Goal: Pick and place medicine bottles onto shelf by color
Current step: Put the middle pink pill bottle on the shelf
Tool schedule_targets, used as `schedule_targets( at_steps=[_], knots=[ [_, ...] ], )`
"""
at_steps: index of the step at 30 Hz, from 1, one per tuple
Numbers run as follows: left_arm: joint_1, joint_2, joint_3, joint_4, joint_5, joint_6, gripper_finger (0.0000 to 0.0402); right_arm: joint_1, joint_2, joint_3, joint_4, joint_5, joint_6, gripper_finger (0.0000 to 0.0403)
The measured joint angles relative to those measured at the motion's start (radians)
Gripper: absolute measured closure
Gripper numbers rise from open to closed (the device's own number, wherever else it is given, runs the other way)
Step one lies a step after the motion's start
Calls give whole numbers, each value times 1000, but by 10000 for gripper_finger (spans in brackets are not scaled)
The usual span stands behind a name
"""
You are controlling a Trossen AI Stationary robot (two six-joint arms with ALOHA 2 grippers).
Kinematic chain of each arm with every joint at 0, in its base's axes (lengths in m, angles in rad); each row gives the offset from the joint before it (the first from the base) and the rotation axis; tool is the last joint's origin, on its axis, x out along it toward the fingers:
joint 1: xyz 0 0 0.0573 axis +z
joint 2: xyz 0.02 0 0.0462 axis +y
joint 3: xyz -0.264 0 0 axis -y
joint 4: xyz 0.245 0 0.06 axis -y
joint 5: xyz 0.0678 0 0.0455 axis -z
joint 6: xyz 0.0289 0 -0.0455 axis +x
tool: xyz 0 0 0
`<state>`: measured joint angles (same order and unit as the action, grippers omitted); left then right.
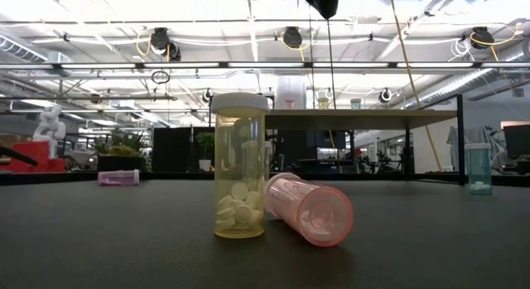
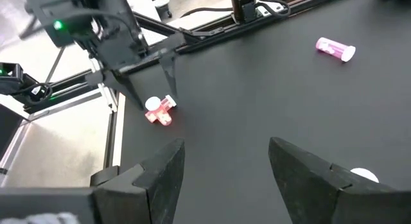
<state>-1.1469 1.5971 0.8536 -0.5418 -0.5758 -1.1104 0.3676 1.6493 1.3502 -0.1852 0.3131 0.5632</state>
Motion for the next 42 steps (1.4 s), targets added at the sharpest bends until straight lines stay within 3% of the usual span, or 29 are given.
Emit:
schedule_targets(
  at_steps=[6, 16, 22, 29, 33, 42],
  knots=[
    [1, 76, 0, 57, -5, 29, 82, 0, 0, 0, 0, -1, 0, 184],
    [7, 79, 0, 77, -31, 28, 238, -1, 0, 0, 1, -4, 0, 184],
    [22, 79, 0, 82, -63, 38, 297, -1, 0, 0, 2, -5, 0, 184],
    [100, 79, 0, 189, -106, 190, 299, -1, 0, 0, 27, -5, 10, 184],
    [163, 50, 0, 212, -37, 338, 292, -1, 0, 0, 77, -30, -28, 184],
    [385, -162, 0, 217, -8, 584, 291, -2, 0, 0, 102, -32, -190, 184]
  ],
)
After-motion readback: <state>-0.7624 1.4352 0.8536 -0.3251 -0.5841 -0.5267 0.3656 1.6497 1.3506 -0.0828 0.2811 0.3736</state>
